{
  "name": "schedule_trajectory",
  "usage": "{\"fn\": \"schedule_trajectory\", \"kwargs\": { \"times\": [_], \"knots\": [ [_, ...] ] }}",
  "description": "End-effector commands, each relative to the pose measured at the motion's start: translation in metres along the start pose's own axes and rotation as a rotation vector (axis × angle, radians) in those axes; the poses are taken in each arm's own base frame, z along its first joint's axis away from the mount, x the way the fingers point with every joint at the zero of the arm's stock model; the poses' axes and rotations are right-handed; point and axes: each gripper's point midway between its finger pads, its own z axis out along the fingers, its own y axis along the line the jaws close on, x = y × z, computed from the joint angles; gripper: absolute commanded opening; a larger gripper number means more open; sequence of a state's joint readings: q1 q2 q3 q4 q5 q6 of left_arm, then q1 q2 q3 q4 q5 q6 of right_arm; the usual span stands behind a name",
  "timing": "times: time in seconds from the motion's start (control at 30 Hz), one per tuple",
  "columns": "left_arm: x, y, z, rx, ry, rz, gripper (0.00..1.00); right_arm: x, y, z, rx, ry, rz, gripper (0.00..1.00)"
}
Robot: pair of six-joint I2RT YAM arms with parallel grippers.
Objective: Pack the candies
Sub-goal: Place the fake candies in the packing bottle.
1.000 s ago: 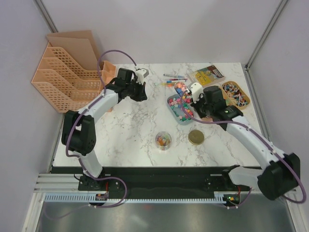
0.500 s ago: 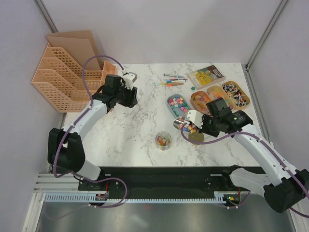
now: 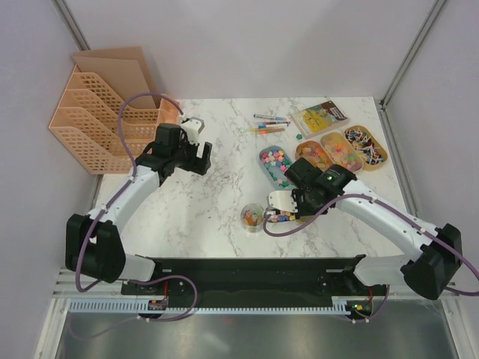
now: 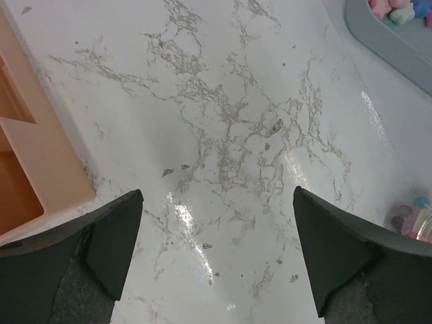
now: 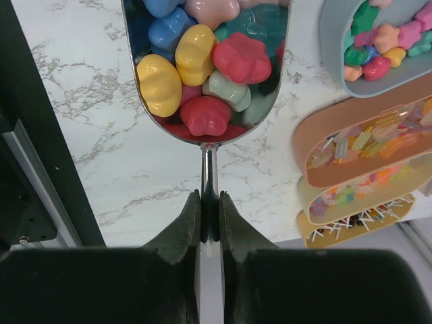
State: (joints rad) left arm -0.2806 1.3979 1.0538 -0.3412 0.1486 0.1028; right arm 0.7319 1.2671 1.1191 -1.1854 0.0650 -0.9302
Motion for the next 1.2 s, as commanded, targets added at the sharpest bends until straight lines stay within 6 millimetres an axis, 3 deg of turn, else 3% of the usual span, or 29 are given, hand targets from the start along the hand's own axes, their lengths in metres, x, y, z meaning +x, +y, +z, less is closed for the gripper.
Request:
{"fn": "schedule_trajectory", "kwargs": {
  "times": [0.0,0.13,0.47,0.7,1.17],
  "knots": [
    [-0.008,0.004,-0.010,-0.019,-0.066,0.010,1.00,-0.005,-0.017,-0.014,0.069,0.049,-0.009,0.00],
    [0.000,0.002,-0.014,-0.013,-0.077,0.004,1.00,-0.014,-0.024,-0.016,0.081,0.096,-0.044,0.00],
    [-0.010,0.001,-0.028,-0.011,-0.147,-0.023,1.00,-0.019,-0.024,-0.012,0.073,0.285,-0.103,0.00],
    [-0.014,-0.003,-0.034,0.010,-0.175,-0.047,1.00,-0.031,-0.025,-0.015,0.060,0.321,-0.105,0.00],
    [-0.017,-0.002,-0.038,0.018,-0.196,-0.076,1.00,-0.017,-0.029,-0.019,0.096,0.514,-0.170,0.00]
  ]
}}
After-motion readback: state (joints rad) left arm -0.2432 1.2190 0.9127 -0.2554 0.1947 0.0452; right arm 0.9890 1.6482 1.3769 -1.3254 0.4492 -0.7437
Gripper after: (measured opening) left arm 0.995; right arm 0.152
